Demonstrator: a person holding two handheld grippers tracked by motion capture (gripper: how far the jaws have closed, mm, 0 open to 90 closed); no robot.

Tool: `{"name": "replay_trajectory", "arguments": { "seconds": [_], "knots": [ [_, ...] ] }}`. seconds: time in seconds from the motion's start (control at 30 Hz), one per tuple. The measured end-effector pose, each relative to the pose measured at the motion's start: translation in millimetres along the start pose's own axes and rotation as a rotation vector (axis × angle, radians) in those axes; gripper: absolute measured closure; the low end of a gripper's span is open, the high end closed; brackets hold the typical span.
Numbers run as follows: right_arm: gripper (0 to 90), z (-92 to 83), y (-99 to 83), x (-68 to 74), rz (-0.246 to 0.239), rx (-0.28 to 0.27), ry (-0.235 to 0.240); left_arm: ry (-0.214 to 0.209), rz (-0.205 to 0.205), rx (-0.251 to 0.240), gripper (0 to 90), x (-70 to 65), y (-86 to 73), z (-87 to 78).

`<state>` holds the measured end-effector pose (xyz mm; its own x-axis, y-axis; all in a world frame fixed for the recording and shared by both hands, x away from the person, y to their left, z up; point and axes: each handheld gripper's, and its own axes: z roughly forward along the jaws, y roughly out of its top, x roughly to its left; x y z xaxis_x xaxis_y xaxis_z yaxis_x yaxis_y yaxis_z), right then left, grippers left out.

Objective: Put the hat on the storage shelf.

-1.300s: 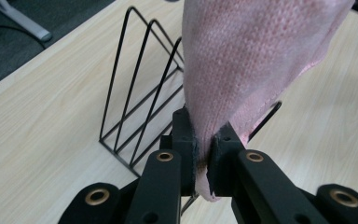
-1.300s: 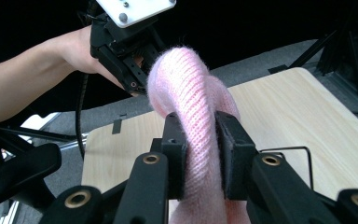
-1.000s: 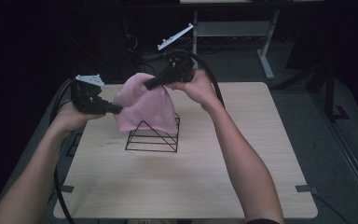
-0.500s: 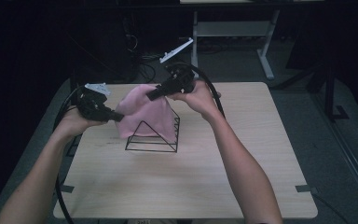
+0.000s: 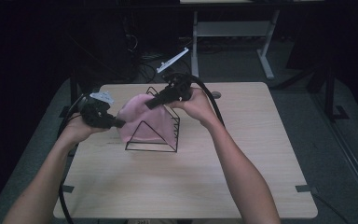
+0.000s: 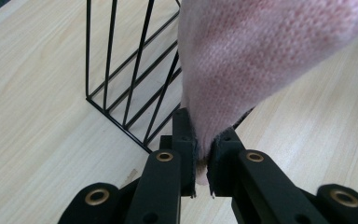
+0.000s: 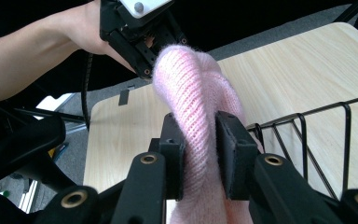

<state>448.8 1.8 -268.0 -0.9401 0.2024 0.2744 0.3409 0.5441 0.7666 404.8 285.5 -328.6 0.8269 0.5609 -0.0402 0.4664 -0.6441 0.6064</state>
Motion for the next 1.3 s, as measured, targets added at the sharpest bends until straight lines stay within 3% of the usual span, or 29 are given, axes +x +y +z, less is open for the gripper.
{"name": "replay_trajectory", "arguments": {
  "seconds": [0.23,0.47,0.77,1.0,1.3],
  "knots": [
    [72.5,5.2,-6.1,-2.4,0.013,0.009,0.007,0.014,0.018,0.022,83.2,-0.8,-2.0,4.5],
    [71.8,13.4,-12.7,-3.7,0.031,0.032,0.022,0.004,-0.003,0.041,82.7,0.5,-10.5,15.3],
    [70.0,21.2,-21.3,-6.3,0.035,0.047,0.035,0.015,0.024,0.091,82.5,-0.8,-14.5,26.0],
    [68.4,25.6,-27.8,-8.0,0.045,0.064,0.049,0.015,0.021,0.116,82.5,0.0,-17.9,33.9],
    [67.2,27.9,-34.7,-8.1,0.055,0.049,0.054,0.035,0.021,0.145,82.7,-0.2,-19.8,39.4]
  ]
}}
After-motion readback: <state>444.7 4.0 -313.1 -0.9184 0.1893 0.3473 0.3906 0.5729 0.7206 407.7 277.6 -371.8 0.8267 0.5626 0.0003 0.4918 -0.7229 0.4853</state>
